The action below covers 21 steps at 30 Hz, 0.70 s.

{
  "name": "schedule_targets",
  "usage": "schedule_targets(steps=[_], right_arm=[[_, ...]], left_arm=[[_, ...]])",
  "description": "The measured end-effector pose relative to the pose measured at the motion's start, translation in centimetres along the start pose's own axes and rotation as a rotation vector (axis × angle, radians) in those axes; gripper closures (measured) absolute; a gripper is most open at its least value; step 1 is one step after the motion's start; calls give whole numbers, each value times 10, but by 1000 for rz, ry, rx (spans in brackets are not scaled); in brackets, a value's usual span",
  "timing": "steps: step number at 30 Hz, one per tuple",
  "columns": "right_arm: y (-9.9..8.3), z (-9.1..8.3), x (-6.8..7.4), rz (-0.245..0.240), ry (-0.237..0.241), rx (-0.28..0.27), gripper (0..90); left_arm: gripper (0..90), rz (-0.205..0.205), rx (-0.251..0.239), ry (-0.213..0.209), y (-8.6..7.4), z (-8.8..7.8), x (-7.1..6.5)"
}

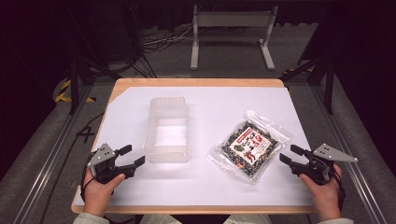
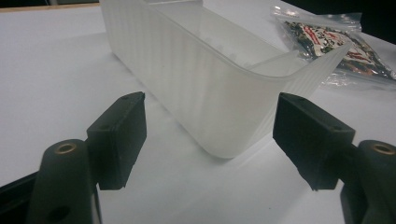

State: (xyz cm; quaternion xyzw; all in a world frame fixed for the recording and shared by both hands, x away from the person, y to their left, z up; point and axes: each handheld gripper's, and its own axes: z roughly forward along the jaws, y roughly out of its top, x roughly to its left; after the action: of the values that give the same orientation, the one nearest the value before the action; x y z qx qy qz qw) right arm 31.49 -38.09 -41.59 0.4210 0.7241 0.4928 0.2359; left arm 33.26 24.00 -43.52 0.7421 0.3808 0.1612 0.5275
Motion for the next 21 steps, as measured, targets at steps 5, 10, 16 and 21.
schedule_targets(steps=[5, 10, 16, 21], right_arm=[[6, 4, -2, 12, 6, 6, 365], [16, 11, -4, 28, 30, 17, 341], [34, 17, -12, 11, 12, 19, 307], [45, 26, -21, 44, 31, 51, 269]], left_arm=[[270, -15, -13, 6, 0, -2, 2], [273, -19, -22, 22, 0, -4, 3], [274, -22, -26, 26, 0, -5, 2], [277, -23, -20, 31, 0, -5, 3]])
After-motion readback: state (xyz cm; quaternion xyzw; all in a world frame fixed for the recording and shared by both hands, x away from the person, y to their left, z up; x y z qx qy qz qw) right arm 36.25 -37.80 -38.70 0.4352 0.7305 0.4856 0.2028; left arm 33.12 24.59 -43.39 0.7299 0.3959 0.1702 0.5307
